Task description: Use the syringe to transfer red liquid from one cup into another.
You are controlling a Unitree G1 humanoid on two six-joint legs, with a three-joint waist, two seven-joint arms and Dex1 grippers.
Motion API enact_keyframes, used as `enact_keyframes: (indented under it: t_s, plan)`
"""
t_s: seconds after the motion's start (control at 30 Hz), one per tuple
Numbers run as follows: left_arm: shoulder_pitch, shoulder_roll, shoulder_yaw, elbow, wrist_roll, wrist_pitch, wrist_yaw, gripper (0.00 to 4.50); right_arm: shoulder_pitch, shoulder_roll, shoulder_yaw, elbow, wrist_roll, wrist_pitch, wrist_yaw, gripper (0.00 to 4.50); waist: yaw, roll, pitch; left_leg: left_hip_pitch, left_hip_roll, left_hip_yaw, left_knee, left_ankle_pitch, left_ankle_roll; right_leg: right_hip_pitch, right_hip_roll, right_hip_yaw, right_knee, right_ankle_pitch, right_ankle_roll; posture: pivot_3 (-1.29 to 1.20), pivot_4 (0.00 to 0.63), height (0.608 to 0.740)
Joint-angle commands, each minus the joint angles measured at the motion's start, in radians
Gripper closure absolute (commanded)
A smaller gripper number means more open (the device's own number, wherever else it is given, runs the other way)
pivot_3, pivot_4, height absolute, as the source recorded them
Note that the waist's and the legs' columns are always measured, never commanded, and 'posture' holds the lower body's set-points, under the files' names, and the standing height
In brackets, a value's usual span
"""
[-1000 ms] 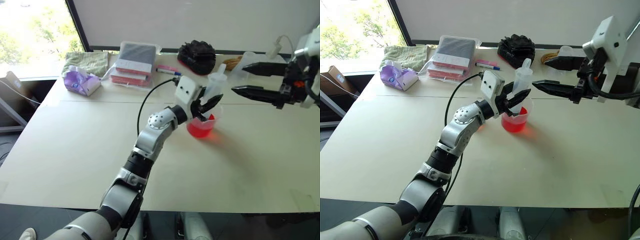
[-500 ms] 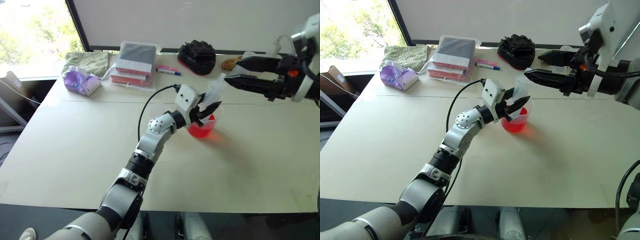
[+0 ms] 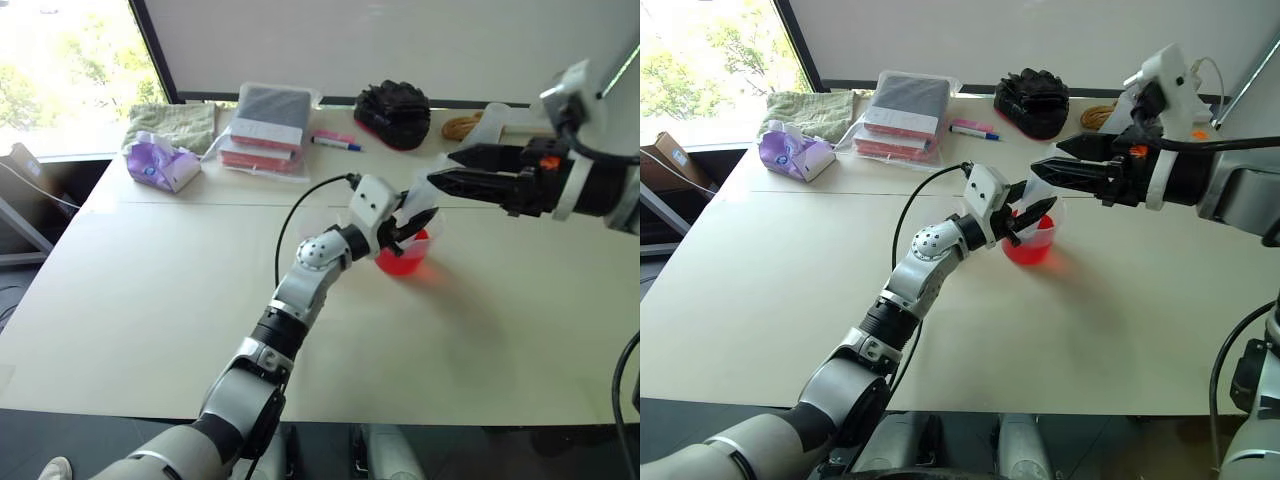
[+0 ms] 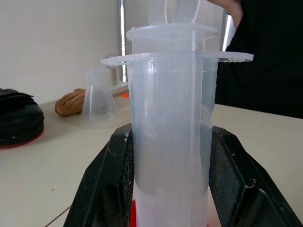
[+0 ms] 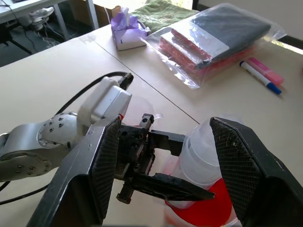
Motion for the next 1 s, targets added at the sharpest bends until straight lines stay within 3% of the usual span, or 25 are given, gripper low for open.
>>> enact_keyframes:
  t_s: [0.03,0.57,0.67,0.8,1.0]
  plan:
    - [-0.002,-0.013,0.002,-0.025,0.002,-0.024,-0.001,2.75,-0.008,0.003,0.008,0.004,-0.049,-0.026,-0.017,1.39,0.0,0.0,0.0,0.0,0.0,0.0,0.0,0.0,0.0,0.0,0.0,0.0,0.0,0.0,0.0,0.0,0.15,0.74]
    - [0.005,-0.015,0.0,-0.036,0.004,-0.018,0.004,2.75,-0.043,0.123,-0.002,0.029,-0.035,0.018,-0.065,1.39,0.0,0.0,0.0,0.0,0.0,0.0,0.0,0.0,0.0,0.0,0.0,-0.001,0.0,0.0,0.0,0.0,0.15,0.74]
    - [0.008,-0.016,-0.002,-0.038,0.004,-0.018,0.004,2.78,-0.047,0.15,-0.001,0.029,-0.037,0.019,-0.077,2.14,0.0,0.0,0.0,0.0,0.0,0.0,0.0,0.0,0.0,0.0,0.0,-0.001,0.0,0.0,0.0,0.0,0.15,0.74]
    - [0.011,-0.016,-0.003,-0.044,0.004,-0.013,0.002,2.78,-0.05,0.179,0.002,0.032,-0.042,0.018,-0.088,4.28,0.0,0.0,0.0,0.0,0.0,0.0,0.0,0.0,0.0,0.0,0.0,-0.001,0.0,0.0,0.0,0.0,0.15,0.74]
    - [0.017,-0.014,-0.004,-0.049,0.006,-0.013,-0.003,2.78,-0.034,0.207,-0.008,0.023,-0.044,0.01,-0.1,4.4,0.0,0.0,0.0,-0.001,0.0,0.0,0.0,0.0,0.0,0.0,0.0,-0.001,-0.001,0.0,0.0,0.0,0.15,0.74]
